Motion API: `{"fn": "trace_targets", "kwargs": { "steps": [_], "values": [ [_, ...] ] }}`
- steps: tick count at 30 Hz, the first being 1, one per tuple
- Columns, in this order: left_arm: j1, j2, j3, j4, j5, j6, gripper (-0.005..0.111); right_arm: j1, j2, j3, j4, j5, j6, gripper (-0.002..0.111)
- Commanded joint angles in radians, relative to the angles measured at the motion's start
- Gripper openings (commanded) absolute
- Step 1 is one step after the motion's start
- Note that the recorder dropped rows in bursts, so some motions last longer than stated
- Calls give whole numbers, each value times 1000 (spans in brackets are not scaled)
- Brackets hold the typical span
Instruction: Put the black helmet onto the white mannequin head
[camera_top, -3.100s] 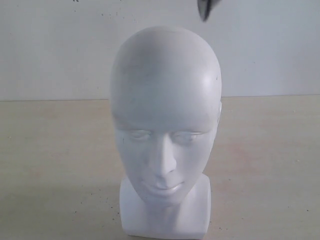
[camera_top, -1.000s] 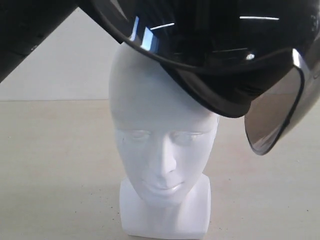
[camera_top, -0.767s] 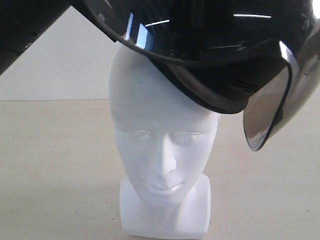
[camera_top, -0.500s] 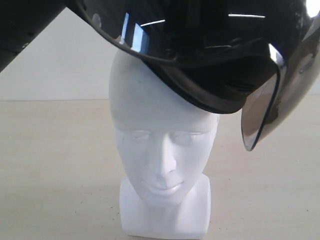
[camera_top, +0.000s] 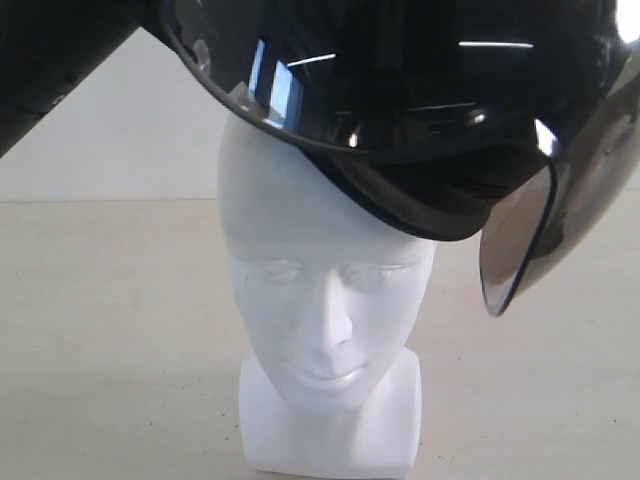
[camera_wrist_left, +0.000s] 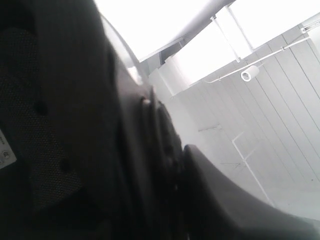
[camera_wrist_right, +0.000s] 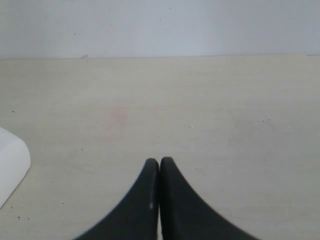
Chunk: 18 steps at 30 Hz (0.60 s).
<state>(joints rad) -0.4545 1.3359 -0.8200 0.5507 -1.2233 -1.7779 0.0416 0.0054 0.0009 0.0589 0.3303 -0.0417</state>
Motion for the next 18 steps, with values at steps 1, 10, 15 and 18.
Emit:
{"fn": "trace_targets", "kwargs": {
  "steps": [1,10,15,18],
  "values": [
    [15,-3,-6,-12,2,57,4,-2,-5,-1,-4,-8,-1,0],
    [15,-7,-6,-16,2,70,4,-2,-5,-1,-4,-8,-1,0],
    [15,10,-8,-18,2,80,4,-2,-5,-1,-4,-8,-1,0],
    [15,14,-8,-15,2,97,4,-2,-5,-1,-4,-8,-1,0]
  ]
}}
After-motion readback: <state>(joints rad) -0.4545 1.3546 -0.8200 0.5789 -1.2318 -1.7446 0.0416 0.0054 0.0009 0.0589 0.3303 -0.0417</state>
